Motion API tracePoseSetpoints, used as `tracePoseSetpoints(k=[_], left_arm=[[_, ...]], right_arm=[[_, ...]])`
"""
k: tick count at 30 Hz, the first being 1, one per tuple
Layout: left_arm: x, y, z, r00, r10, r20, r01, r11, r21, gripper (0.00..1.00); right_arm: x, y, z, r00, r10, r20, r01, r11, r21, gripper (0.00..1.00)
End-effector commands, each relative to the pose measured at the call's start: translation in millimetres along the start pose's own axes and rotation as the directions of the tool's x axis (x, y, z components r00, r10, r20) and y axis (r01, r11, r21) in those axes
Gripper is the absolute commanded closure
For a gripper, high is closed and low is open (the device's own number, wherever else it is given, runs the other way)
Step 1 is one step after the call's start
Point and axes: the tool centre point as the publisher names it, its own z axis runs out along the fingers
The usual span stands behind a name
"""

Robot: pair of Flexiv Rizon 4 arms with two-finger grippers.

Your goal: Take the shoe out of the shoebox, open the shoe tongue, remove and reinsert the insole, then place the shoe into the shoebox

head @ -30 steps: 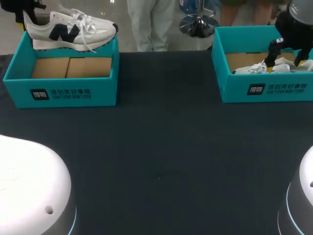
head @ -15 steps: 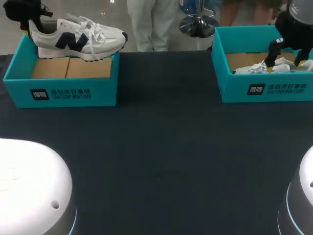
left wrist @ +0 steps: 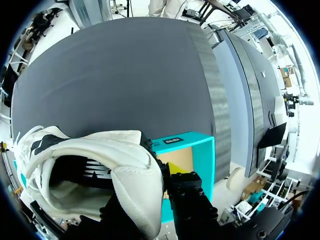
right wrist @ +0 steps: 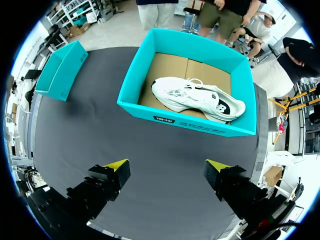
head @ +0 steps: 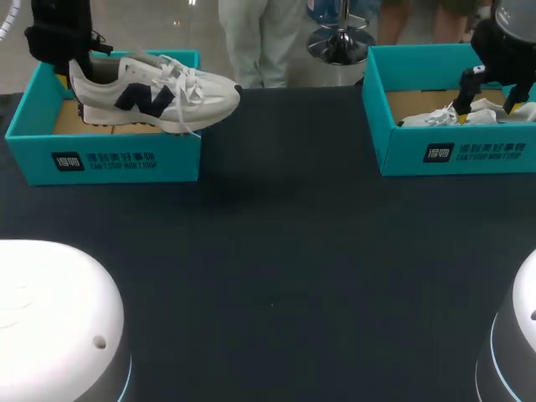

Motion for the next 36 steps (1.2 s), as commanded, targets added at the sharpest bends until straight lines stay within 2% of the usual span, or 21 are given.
tracePoseSetpoints(k=[1,8,22,36], left_arm=[[-8.4,-17,-4,1.0,0.007,-0.006,-0.008,0.993,-0.114,1.0],[-31.4,-44,-2,0.999,0.049,-0.012,-0.05,0.992,-0.115,1.0],[-89.8,-96,13,0.989,0.147,-0.018,-0.148,0.982,-0.121,1.0],[-147.9,-138,20,0.966,0.259,-0.024,-0.26,0.956,-0.134,1.0]], right_arm=[[0.1,0.5,0,1.0,0.0,0.001,0.0,1.0,0.001,0.0],[0.1,0.5,0,1.0,0.0,0.001,0.0,1.0,0.001,0.0],[0.1,0.5,0,1.0,0.0,0.001,0.0,1.0,0.001,0.0],[0.1,0.5,0,1.0,0.0,0.001,0.0,1.0,0.001,0.0]])
